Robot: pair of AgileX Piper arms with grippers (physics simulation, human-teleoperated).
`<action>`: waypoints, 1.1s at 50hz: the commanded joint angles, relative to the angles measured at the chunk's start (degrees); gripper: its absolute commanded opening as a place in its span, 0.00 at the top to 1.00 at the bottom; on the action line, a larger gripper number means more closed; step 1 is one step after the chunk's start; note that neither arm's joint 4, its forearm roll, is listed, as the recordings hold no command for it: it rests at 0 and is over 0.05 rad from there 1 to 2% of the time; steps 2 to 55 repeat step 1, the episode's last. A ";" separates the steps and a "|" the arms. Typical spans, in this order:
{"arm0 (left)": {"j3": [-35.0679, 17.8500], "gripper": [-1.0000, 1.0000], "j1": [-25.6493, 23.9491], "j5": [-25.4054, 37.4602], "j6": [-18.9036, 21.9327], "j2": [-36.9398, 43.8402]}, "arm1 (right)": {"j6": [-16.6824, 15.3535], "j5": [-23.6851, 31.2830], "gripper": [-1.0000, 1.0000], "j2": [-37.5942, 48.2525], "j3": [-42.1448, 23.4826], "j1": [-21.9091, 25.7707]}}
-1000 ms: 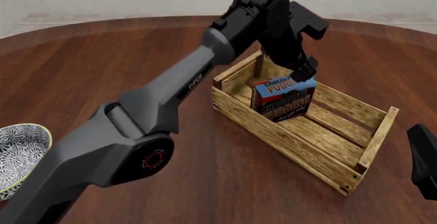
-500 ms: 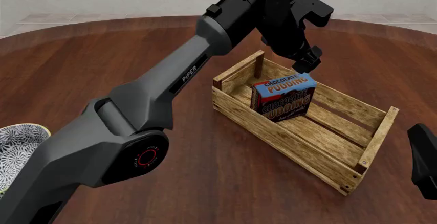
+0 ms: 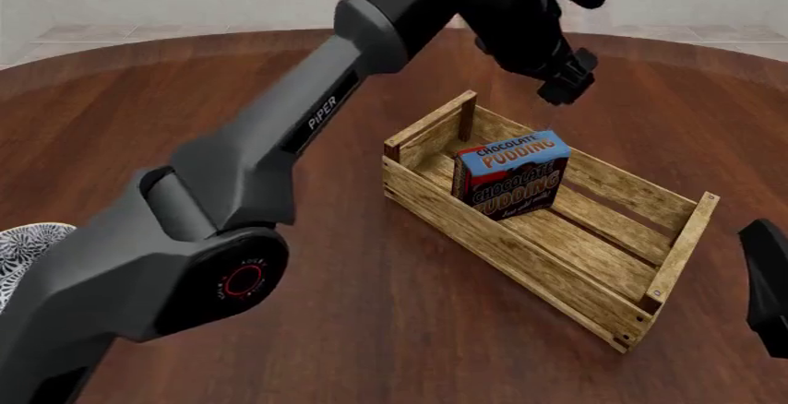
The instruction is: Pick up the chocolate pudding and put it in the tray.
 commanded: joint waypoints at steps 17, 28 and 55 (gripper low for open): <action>0.15 0.00 -0.31 -0.16 -0.60 -2.46 | -0.12 -0.34 0.00 0.00 0.09 0.04; 0.15 0.00 -0.31 -0.16 -0.60 -2.46 | -0.12 -0.34 0.00 0.00 0.09 0.04; 0.15 0.00 -0.31 -0.16 -0.60 -2.46 | -0.12 -0.34 0.00 0.00 0.09 0.04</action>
